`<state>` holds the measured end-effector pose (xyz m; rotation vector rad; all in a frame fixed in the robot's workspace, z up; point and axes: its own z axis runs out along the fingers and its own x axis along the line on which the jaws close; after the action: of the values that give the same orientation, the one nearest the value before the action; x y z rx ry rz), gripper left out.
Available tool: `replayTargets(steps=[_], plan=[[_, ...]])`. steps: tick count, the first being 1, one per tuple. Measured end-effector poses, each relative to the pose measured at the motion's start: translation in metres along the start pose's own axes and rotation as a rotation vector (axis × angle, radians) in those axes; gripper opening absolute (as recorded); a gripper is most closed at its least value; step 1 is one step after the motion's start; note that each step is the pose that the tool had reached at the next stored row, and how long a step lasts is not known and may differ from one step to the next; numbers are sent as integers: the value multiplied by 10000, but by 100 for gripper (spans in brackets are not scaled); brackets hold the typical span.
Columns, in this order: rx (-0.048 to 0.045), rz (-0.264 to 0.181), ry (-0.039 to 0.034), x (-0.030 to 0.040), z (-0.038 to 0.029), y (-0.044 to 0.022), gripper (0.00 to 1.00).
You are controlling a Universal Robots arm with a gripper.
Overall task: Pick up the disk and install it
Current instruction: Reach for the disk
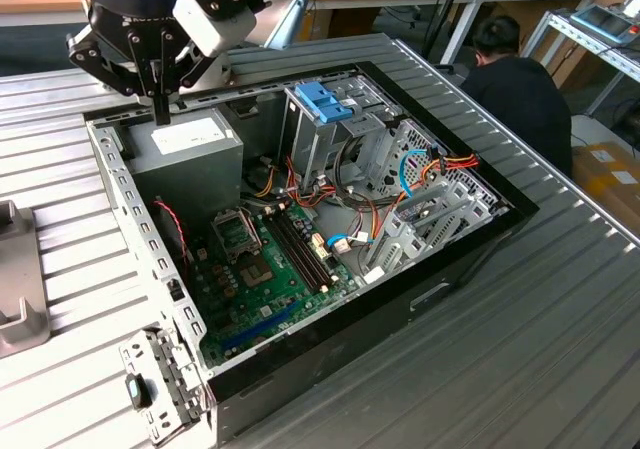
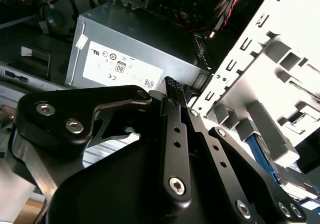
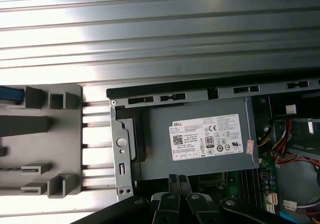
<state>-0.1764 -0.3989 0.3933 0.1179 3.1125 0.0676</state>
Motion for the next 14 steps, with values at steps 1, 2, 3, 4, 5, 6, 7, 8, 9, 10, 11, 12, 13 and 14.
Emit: replayTargets(steps=[1,2,3,4,5,6,7,8,9,10,11,12,13,14], plan=[[0,1,0,11,0,-1,10],[0,1,0,17,0,-1,10],[0,0,0,22,-1,-2,10],[0,0,0,28,-1,-2,10],[0,0,0,33,-1,-2,10],[0,0,0,40,-1,-3,10],[0,0,0,44,-1,-3,10],[0,1,0,53,-1,-4,10],[0,0,0,60,-1,-4,10],[0,0,0,65,-2,-5,10],[0,1,0,72,-2,-5,10],[0,1,0,77,-2,-6,10],[0,1,0,87,-2,-6,10],[0,1,0,92,-3,-7,10]])
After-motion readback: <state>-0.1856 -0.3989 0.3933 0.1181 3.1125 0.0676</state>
